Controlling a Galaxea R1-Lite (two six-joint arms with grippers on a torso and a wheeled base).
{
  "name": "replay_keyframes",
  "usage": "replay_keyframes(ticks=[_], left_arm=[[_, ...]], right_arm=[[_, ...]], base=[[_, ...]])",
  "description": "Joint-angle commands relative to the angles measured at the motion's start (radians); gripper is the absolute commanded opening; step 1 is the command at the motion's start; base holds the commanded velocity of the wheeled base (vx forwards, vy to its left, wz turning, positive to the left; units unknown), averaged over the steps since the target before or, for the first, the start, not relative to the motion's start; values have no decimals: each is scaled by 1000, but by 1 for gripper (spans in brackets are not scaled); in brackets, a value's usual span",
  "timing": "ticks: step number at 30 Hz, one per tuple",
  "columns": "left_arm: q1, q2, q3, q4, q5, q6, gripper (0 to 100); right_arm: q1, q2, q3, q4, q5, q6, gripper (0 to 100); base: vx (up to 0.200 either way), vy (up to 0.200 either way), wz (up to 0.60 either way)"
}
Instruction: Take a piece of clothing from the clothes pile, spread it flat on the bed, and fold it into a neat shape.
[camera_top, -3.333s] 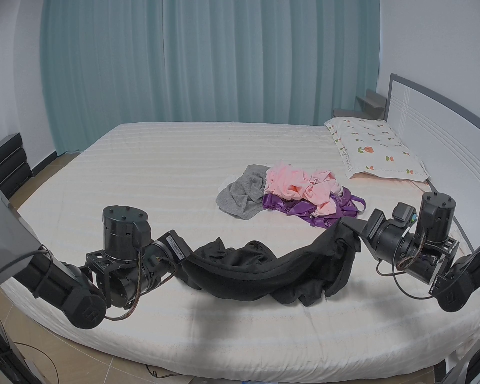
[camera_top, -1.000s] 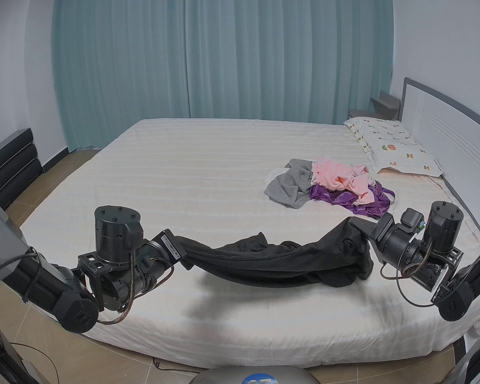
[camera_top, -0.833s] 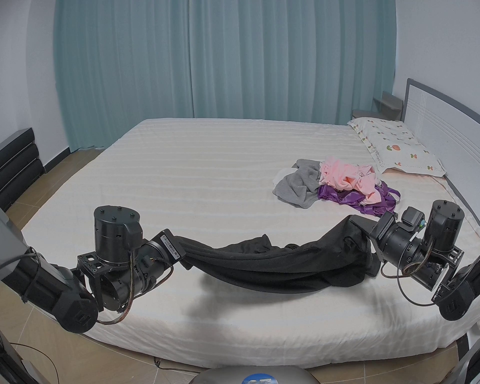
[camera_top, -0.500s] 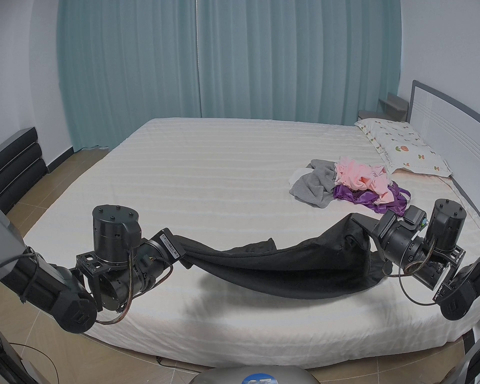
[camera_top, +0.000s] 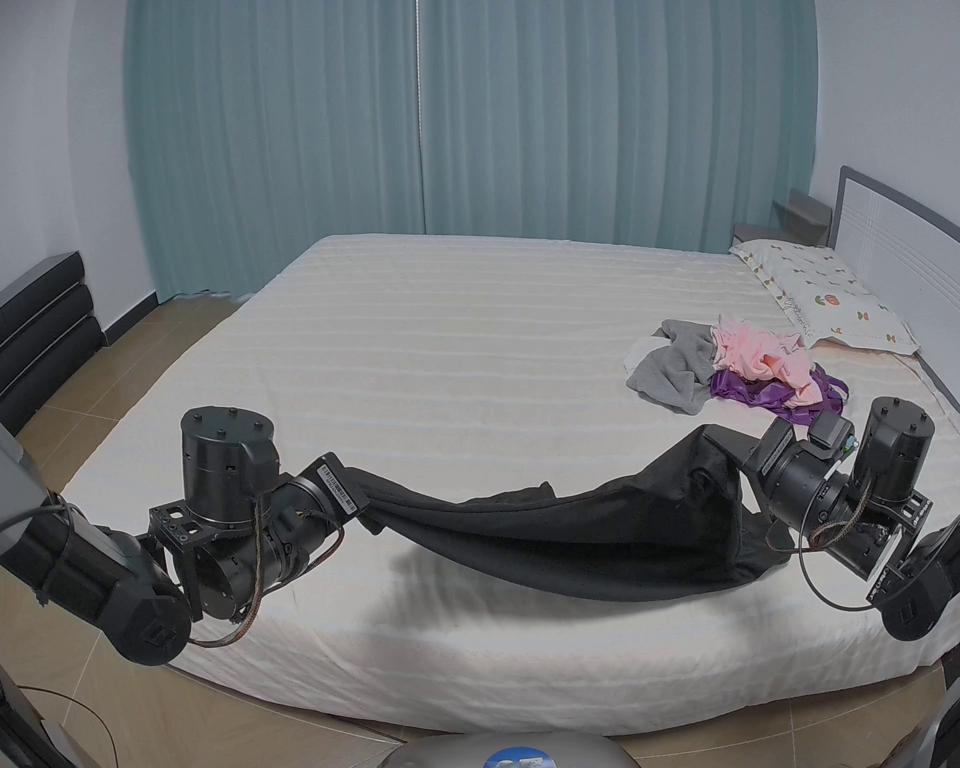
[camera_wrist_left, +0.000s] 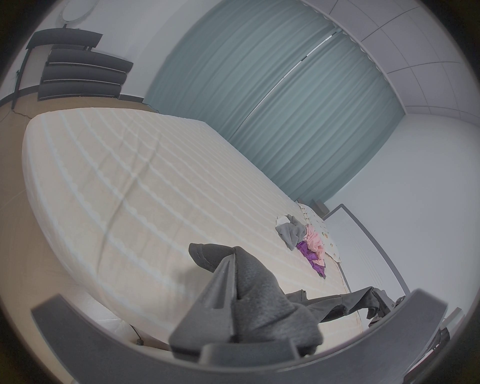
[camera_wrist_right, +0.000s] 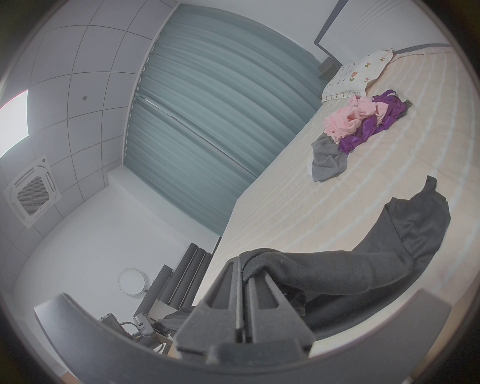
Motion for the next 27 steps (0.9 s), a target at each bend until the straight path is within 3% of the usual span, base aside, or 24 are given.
replay_keyframes(ticks=[1, 3, 21, 27], left_arm=[[3, -12, 3, 0, 0, 0, 0], [2, -13, 8, 0, 0, 0, 0], [-30, -22, 28, 4, 8, -2, 0], [-60, -75, 55, 9, 48, 0, 0]], right_arm=[[0, -4, 5, -14, 0, -1, 0], [-3, -1, 6, -29, 0, -1, 0], [10, -123, 169, -89, -27, -12, 0], [39, -238, 201, -75, -43, -39, 0]], base=[[0, 200, 0], [0, 200, 0], [0, 0, 0], [-200, 0, 0]])
